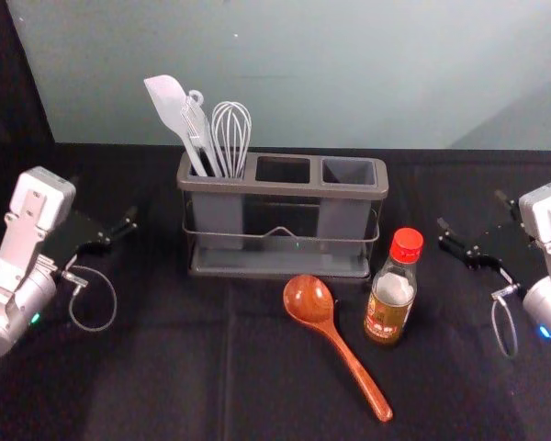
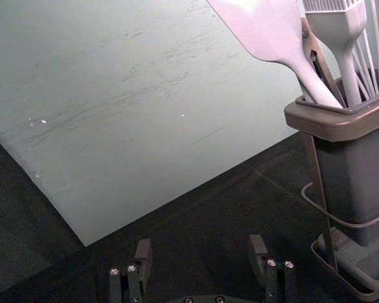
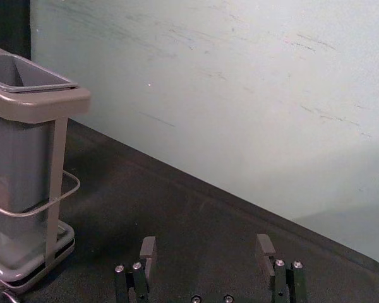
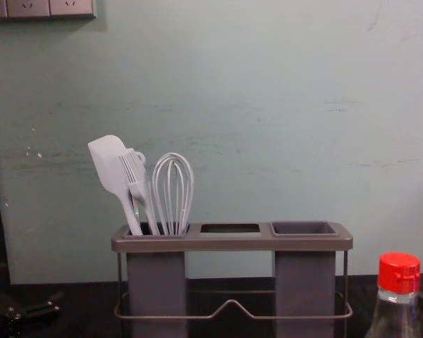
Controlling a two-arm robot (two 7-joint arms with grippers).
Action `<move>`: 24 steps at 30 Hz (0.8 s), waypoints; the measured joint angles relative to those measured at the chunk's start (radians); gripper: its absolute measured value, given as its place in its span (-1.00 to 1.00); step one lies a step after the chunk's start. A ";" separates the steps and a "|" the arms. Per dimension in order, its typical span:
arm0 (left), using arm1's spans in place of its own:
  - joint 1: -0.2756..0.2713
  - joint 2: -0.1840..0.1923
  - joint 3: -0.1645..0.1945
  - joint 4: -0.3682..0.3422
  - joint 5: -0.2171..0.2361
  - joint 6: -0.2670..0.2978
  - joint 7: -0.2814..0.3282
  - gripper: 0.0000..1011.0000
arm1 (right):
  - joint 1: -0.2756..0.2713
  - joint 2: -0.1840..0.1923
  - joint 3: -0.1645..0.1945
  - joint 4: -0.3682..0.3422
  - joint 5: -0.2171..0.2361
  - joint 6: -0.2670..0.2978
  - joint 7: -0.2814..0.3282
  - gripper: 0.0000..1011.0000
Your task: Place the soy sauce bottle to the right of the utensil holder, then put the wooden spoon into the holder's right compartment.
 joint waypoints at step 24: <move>0.000 0.000 0.000 0.000 0.000 0.000 0.000 0.99 | -0.098 0.045 0.061 -0.080 0.005 -0.030 -0.007 0.98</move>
